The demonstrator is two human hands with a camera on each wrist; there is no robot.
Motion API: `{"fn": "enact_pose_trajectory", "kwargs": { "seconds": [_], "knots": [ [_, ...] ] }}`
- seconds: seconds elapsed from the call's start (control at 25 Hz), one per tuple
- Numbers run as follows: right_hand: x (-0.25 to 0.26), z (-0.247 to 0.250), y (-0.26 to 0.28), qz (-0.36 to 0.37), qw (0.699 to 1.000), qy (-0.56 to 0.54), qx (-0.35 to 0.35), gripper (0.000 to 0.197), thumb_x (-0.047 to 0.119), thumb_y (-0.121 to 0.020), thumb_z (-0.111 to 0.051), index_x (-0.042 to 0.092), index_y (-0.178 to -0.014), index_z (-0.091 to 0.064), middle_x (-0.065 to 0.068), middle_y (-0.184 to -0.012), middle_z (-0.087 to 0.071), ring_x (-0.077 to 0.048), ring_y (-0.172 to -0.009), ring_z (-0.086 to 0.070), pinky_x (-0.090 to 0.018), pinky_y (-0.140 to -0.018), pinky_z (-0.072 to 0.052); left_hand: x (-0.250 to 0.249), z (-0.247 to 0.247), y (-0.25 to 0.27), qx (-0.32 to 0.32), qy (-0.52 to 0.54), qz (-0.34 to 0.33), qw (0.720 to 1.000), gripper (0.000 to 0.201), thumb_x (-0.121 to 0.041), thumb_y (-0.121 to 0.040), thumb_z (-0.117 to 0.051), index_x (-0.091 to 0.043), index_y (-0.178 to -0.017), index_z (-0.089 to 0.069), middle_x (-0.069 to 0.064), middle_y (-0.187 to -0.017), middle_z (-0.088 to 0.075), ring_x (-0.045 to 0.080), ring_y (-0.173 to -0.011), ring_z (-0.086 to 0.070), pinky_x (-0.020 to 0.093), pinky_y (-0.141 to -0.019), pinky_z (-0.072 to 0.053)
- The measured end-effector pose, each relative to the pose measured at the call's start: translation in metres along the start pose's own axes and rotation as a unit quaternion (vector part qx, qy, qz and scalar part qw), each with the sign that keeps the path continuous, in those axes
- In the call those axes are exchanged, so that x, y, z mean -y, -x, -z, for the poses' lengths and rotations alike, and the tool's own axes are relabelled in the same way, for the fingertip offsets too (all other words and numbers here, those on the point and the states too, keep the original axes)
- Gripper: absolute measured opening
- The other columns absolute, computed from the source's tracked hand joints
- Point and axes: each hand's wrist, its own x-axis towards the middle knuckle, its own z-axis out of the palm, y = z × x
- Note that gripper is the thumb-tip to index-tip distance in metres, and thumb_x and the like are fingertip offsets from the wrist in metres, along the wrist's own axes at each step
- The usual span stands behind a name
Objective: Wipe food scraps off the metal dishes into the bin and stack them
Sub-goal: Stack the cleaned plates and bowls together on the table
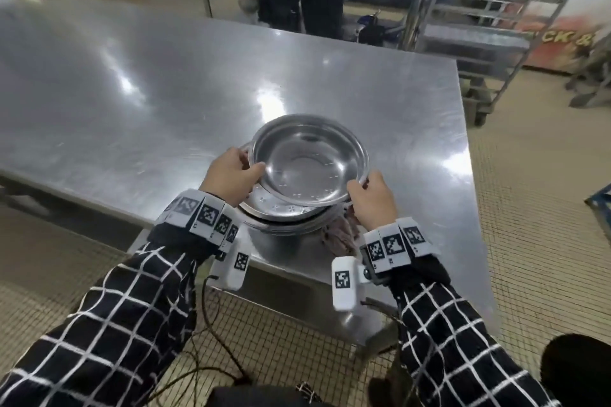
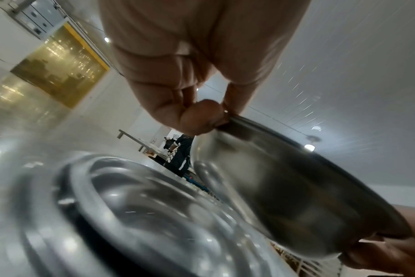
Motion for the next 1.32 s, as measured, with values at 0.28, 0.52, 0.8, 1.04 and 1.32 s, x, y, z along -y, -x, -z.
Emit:
{"fn": "enact_pose_trajectory", "kwargs": {
  "seconds": [0.28,0.52,0.8,1.04,1.32],
  "knots": [
    [0.002,-0.051,-0.005,-0.017,0.989,0.146,0.003,0.022,0.031,-0.093,-0.049,0.01,-0.089,-0.05,-0.003,-0.079,-0.053,-0.02,-0.07,-0.049,-0.031,-0.062,-0.036,0.052,0.019,-0.028,0.08,-0.157,-0.01,0.984,0.024,-0.034,-0.091,-0.059,-0.021,-0.077,-0.046,-0.004,-0.073,-0.054,0.005,-0.064,-0.049,0.02,-0.051,-0.032],
    [-0.001,-0.075,0.001,-0.049,0.979,0.155,-0.121,0.037,0.034,-0.085,-0.064,0.012,-0.105,-0.043,-0.001,-0.099,-0.048,-0.022,-0.077,-0.052,-0.03,-0.067,-0.038,0.077,0.022,-0.056,0.11,-0.2,-0.039,0.973,0.027,-0.043,-0.082,-0.065,-0.025,-0.078,-0.045,-0.005,-0.073,-0.057,0.009,-0.065,-0.055,0.023,-0.051,-0.036],
    [0.003,-0.087,0.005,-0.202,0.972,0.03,-0.113,0.07,0.03,-0.081,-0.068,0.003,-0.135,-0.032,-0.018,-0.13,-0.049,-0.033,-0.109,-0.053,-0.038,-0.086,-0.043,0.103,0.017,-0.075,0.158,-0.061,0.069,0.983,0.053,-0.044,-0.073,-0.07,-0.017,-0.106,-0.04,0.004,-0.095,-0.06,0.023,-0.082,-0.064,0.041,-0.075,-0.056],
    [-0.005,-0.094,0.033,-0.204,0.976,0.037,-0.069,0.084,0.043,-0.062,-0.071,0.008,-0.131,-0.037,-0.014,-0.119,-0.056,-0.033,-0.098,-0.061,-0.041,-0.085,-0.052,0.119,0.032,-0.035,0.165,0.03,0.093,0.981,0.044,-0.028,-0.081,-0.066,-0.01,-0.111,-0.039,0.01,-0.088,-0.059,0.02,-0.062,-0.058,0.028,-0.052,-0.051],
    [-0.03,-0.089,0.103,-0.18,0.982,0.049,0.013,0.072,0.043,-0.06,-0.072,0.005,-0.115,-0.046,-0.013,-0.1,-0.064,-0.028,-0.062,-0.068,-0.032,-0.052,-0.054,0.14,0.056,0.063,0.129,0.004,0.118,0.985,0.038,-0.03,-0.088,-0.06,-0.01,-0.11,-0.037,0.004,-0.085,-0.056,0.015,-0.065,-0.056,0.025,-0.052,-0.041]
  ]
}}
